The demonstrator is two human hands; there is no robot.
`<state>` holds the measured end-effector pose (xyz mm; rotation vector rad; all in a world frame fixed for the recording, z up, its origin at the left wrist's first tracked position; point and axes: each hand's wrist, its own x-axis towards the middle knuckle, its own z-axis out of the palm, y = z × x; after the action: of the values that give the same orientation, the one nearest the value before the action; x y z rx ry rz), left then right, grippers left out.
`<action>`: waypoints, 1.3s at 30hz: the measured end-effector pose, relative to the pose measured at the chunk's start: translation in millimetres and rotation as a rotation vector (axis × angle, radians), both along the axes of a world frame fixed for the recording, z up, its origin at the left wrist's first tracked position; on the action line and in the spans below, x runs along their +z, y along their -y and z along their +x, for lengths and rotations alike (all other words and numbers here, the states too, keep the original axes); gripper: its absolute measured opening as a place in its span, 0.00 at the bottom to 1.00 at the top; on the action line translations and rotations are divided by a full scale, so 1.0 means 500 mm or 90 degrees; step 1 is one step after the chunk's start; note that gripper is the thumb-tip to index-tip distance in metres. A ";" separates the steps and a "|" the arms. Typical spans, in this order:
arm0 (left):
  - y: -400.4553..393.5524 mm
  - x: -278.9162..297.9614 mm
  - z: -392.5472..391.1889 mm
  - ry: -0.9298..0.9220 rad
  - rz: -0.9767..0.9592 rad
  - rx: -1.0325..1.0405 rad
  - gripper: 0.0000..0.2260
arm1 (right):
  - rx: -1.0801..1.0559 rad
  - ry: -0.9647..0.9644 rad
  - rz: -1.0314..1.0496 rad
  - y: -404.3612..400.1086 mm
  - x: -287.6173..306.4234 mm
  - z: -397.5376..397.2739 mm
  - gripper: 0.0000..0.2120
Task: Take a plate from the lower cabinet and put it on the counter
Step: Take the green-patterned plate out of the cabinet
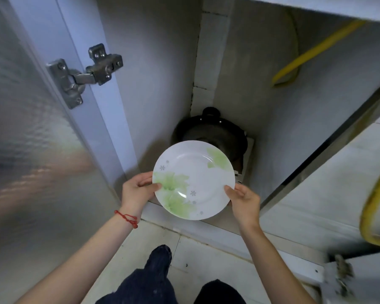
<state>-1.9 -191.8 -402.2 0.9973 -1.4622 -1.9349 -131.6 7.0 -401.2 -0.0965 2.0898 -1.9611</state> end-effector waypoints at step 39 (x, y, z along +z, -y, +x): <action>-0.206 0.614 0.321 0.187 0.177 -0.022 0.15 | -0.024 0.208 0.158 -0.224 0.617 0.359 0.09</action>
<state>158.7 -88.9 -95.1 1.4412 -1.3902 -2.1268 47.9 118.9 -92.9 0.2951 2.1012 -1.5919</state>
